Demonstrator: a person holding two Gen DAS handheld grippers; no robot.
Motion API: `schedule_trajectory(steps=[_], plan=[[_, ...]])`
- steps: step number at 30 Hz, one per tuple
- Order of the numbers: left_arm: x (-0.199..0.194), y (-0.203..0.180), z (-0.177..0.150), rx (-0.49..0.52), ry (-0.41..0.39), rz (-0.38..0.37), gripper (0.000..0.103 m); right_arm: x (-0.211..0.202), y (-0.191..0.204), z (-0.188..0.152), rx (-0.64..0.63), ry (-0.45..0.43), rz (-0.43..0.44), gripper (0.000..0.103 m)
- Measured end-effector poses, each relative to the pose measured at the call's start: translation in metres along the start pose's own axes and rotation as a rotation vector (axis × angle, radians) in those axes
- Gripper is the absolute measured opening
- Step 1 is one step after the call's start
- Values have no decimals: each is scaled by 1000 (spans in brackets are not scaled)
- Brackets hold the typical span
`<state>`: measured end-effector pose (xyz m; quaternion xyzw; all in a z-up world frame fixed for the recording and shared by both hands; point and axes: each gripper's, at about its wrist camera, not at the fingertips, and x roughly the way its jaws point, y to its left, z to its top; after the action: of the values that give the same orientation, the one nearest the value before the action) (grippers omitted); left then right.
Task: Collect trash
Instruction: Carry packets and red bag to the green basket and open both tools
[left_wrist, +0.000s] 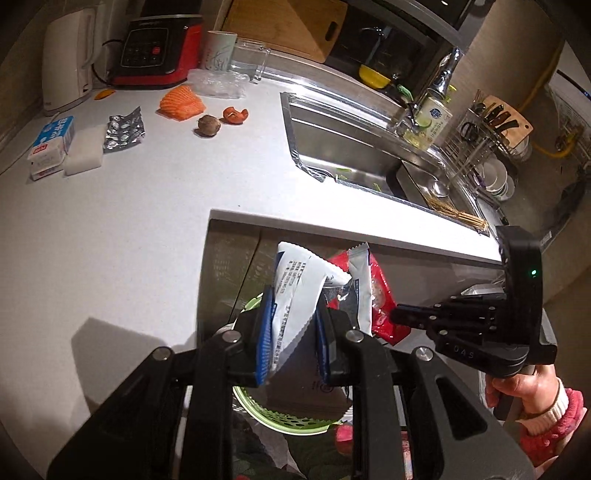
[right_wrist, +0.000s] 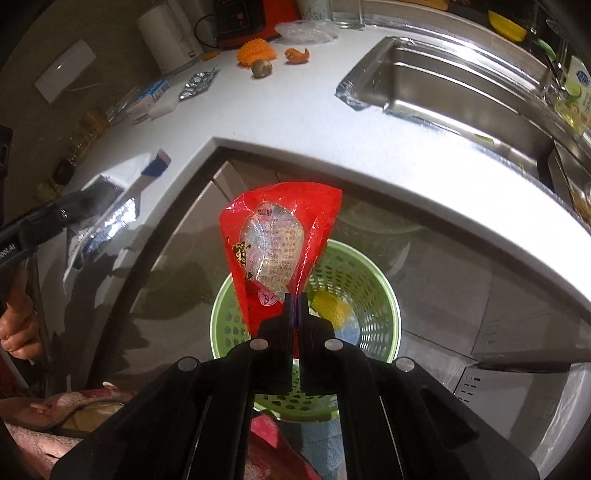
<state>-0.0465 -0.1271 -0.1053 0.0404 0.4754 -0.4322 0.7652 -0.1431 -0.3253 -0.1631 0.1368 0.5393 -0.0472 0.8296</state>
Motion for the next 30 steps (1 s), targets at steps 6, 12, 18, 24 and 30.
schedule_trajectory(steps=[6,12,18,24,30], plan=[[-1,-9,-6,21,9,15,20,41,-6,-24,2,57,-23,7],[0,-15,-11,29,17,24,20,63,-12,-35,34,92,-8,50],[4,-19,-13,36,31,28,20,38,-17,-32,39,37,-22,72],[14,-25,-17,56,60,20,20,8,-29,-25,85,-25,-63,84],[47,-36,-27,97,153,-12,20,-26,-43,-21,113,-87,-107,90]])
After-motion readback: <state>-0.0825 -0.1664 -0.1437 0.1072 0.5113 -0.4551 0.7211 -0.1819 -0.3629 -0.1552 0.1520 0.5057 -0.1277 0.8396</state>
